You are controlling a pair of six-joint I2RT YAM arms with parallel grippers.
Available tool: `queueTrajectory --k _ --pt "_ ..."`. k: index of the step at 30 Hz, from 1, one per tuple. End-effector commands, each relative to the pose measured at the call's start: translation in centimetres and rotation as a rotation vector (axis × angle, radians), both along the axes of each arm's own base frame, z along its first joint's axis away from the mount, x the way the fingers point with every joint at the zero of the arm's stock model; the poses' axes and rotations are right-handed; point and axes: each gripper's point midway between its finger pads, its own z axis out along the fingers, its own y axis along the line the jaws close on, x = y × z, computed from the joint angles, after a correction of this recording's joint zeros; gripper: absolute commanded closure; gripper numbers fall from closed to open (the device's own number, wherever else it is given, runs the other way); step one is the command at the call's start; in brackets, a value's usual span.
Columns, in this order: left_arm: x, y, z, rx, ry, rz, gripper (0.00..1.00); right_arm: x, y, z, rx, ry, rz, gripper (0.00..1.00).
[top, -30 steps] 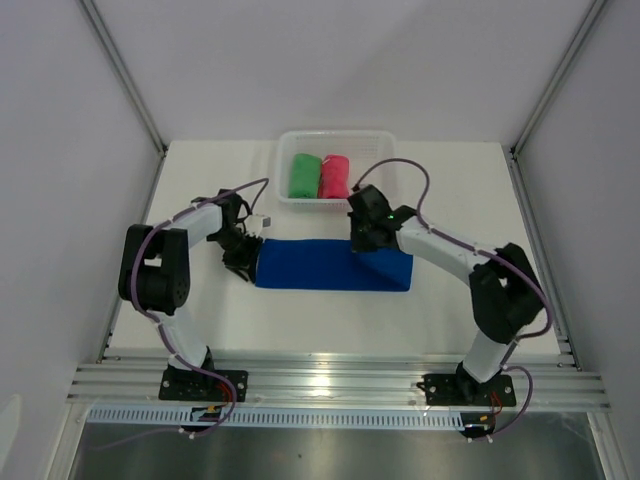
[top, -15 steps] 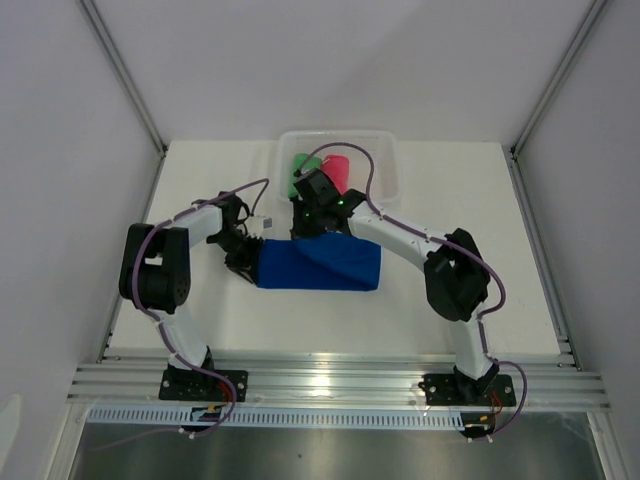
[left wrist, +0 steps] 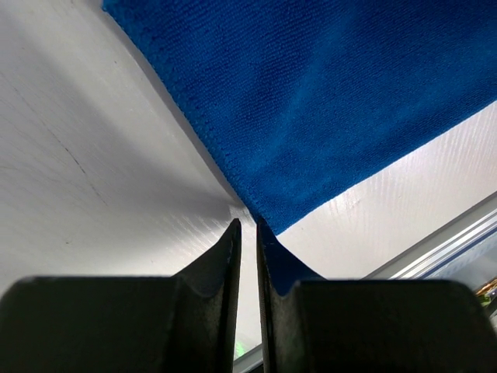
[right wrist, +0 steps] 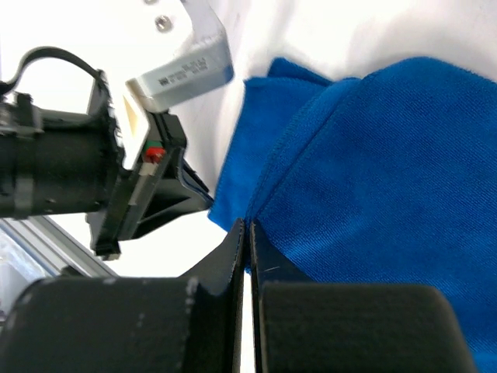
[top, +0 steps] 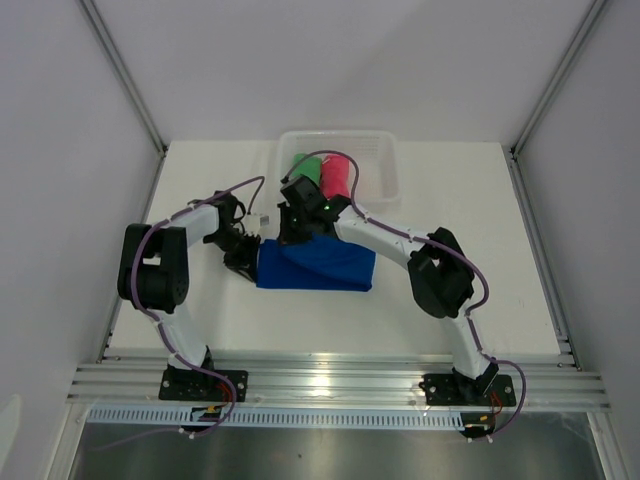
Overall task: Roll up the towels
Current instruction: Fold the towel
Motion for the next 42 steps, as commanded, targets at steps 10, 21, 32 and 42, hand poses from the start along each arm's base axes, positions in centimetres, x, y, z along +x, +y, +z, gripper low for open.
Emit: queueTrajectory --k 10,21,32,42 --pt "1.8 -0.5 0.6 -0.058 -0.035 0.016 0.85 -0.5 3.8 2.4 0.121 -0.05 0.014 1.0" --pt "2.2 -0.4 0.6 -0.062 -0.031 0.036 0.82 -2.3 4.7 -2.7 0.14 0.065 0.135 1.0" --pt "2.6 0.4 2.0 -0.059 -0.066 0.072 0.73 -5.1 5.4 -5.2 0.176 0.121 0.288 0.8" --pt "4.2 -1.1 3.6 -0.137 -0.086 0.086 0.65 -7.3 6.4 -0.2 0.269 -0.015 0.5 0.61"
